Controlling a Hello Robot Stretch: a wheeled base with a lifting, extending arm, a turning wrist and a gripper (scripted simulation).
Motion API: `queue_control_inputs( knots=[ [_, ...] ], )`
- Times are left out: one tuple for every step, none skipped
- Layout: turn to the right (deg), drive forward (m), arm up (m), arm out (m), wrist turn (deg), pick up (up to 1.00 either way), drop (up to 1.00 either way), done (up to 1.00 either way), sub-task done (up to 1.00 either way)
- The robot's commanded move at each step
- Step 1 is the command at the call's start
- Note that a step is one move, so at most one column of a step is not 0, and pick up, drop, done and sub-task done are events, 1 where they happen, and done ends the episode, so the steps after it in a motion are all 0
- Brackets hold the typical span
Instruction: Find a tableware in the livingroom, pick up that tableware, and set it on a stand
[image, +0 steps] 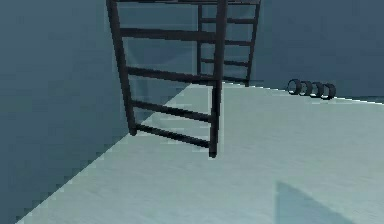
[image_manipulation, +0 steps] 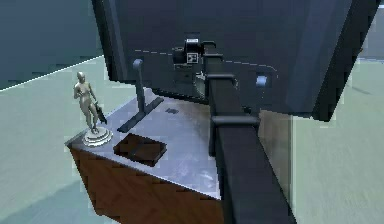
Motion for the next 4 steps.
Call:
queue_control_inputs(
  knots=[
    [0.0, 0.00, -0.08, 0.00, 0.0, 0.00, 0.00, 0.00, 0.00],
    [0.0, 0.00, -0.32, 0.00, 0.0, 0.00, 0.00, 0.00, 0.00],
    [0.0, 0.00, 0.00, 0.00, 0.0, 0.00, 1.00, 0.00, 0.00],
    [0.0, 0.00, 0.08, 0.00, 0.0, 0.00, 0.00, 0.00, 0.00]
  ],
)
